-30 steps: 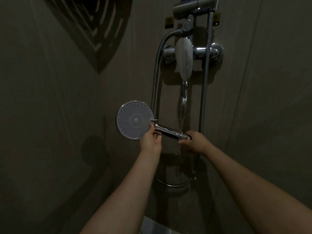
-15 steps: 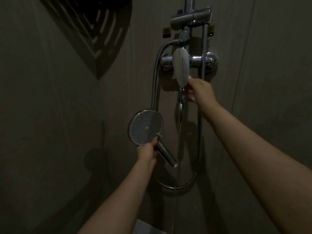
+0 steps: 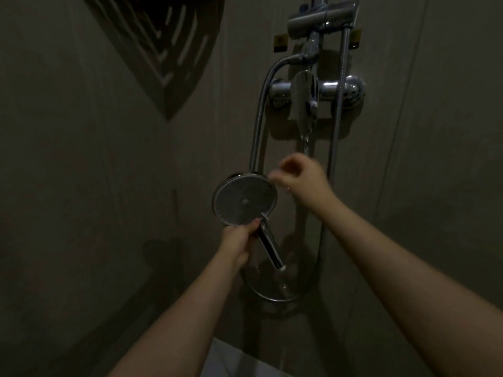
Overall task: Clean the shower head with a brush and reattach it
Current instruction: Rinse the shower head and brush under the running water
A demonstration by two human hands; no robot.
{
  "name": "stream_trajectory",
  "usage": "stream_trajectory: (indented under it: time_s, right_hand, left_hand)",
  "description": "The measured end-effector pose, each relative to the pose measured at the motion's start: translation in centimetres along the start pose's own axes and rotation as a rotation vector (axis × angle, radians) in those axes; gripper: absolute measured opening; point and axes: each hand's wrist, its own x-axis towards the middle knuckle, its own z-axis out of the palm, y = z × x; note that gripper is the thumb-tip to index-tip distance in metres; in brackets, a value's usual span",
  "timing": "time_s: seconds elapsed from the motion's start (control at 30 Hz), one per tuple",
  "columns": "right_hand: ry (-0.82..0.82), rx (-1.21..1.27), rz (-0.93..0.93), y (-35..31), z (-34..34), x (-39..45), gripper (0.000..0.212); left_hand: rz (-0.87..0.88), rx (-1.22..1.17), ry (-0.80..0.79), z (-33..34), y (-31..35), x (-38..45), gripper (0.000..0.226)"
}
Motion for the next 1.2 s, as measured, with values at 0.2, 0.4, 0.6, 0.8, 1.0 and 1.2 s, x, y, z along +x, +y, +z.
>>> stream_trajectory:
  time_s: [0.2,0.4,0.6,0.8,1.0,1.2]
  right_hand:
    - [-0.185,-0.242,-0.093,-0.2,2.7,-1.1,0.031]
    - [0.143,-0.078,-0.217,-2.4,1.0,-0.1,0.025]
    - [0.065,-0.138,-0.162,-1.4,1.6,-0.4,0.021]
    - [-0.066,0.155,-0.048,0.2,2.1,-1.3,0.029]
    - [0.097,0.183,0.055,0.1,1.7,-0.6,0.042]
    - [0.031,0.004,-0.013,-1.2,1.1,-0.3,0.047]
  left_hand:
    - [0.071,0.224,-0.189,-1.6,-0.1,-0.4,0.024]
    - [0.028,0.377,-0.264,-3.5,-0.3,-0.7,0.019]
    - [0.025,0.416,-0.232,-4.2,-0.2,-0.9,0.049]
    - [0.053,0.802,-0.206,-3.1,-0.6,-1.3,0.005]
    - [0.281,0.777,0.081,-3.8,-1.2,-1.5,0.026]
    - [0.263,0.784,0.068,-5.1,-0.8,-2.2,0.029]
